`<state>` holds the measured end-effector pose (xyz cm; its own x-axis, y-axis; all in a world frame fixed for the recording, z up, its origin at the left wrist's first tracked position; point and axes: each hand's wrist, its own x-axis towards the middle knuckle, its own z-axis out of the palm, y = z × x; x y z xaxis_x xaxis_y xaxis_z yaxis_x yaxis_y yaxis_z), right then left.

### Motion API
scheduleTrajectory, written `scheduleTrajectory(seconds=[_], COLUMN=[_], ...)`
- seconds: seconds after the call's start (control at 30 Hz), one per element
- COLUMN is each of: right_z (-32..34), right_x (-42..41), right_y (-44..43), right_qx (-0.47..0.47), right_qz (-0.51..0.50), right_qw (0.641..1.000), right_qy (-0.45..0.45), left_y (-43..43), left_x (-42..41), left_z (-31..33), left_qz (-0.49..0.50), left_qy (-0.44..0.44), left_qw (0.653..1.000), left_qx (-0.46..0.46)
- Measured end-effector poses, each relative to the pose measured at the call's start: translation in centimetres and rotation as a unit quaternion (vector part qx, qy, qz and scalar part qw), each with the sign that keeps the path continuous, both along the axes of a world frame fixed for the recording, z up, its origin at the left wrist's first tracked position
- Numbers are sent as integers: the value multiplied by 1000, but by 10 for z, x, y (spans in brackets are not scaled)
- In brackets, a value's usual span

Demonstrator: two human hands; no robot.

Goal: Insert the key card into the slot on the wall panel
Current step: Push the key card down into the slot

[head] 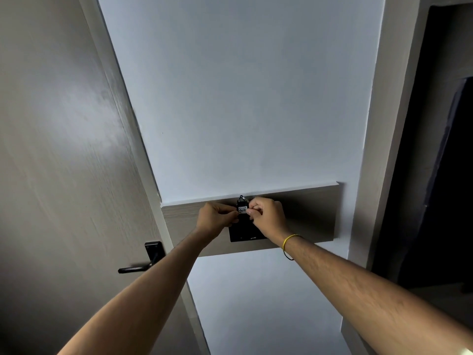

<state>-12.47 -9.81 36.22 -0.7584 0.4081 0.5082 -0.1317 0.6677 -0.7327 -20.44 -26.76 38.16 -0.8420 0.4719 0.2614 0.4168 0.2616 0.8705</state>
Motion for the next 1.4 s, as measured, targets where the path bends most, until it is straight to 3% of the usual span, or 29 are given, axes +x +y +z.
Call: scheduleTrajectory(seconds=[0.43,0.7,0.83,1.13,1.4], right_z=[-16,-6,-8,-31,-33], right_x=[-1,5,3,2,1], right_y=[-9,-18,-22,-25,-17], right_qx=[40,63,60,28,87], right_qz=[-65,-83,-93,-102,-105], right_qw=[996,992,992,989,987], right_qy=[-41,-71,-58,100,80], left_y=[-2,2,2,8,10], left_x=[1,-1,-2,1,0], left_z=[-7,-12,-19,-29,-33], left_qz=[-3,7,27,62,67], left_qy=[65,218,254,188,266], left_qw=[995,967,962,980,961], left_qx=[-73,-135,-96,1,-27])
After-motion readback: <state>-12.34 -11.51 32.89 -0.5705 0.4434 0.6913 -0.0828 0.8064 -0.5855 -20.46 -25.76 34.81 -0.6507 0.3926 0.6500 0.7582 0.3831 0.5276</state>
